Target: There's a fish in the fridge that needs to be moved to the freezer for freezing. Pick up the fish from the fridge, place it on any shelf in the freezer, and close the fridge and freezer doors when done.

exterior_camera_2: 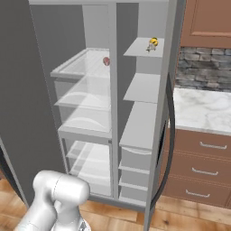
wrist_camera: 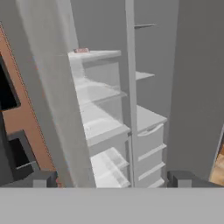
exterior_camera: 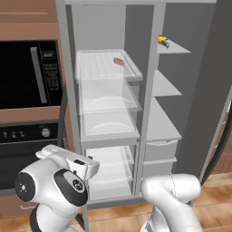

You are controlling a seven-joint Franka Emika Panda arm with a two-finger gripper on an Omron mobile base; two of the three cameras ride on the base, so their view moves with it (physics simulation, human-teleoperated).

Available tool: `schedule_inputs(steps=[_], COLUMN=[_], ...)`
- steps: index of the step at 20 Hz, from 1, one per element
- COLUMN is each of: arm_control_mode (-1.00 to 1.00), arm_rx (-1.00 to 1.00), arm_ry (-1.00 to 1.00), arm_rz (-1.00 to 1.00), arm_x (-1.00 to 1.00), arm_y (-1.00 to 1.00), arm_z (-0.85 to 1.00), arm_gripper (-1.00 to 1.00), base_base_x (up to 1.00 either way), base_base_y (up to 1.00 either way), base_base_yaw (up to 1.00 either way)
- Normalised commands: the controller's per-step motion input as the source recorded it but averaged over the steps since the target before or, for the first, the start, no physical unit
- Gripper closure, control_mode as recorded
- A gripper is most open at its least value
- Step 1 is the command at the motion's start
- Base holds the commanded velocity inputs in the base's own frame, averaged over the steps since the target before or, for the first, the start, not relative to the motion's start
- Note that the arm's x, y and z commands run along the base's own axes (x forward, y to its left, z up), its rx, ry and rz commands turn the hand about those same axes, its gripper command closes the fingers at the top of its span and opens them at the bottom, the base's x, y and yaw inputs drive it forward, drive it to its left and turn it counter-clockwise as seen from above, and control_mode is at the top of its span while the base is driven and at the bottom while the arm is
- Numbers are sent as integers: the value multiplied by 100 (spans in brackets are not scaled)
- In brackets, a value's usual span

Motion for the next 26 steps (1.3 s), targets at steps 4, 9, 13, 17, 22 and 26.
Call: schedule_inputs(steps=[4,9,13,17,22,26], arm_control_mode=[-100,-100,-100,-100,-100,-100], arm_rx=[0,-1,-1,0,0,0], arm_ry=[1,0,0,12,16,7], arm_rz=[-9,-14,-15,-6,-5,-9], arm_x=[68,39,26,71,44,1], arm_y=[95,78,34,-21,-57,-90], arm_z=[-44,-29,-9,-3,-10,-8], arm_gripper=[-100,-100,-100,-100,-100,-100], base_base_x=[0,0,0,0,0,0], base_base_y=[0,0,0,0,0,0], base_base_yaw=[0,0,0,0,0,0])
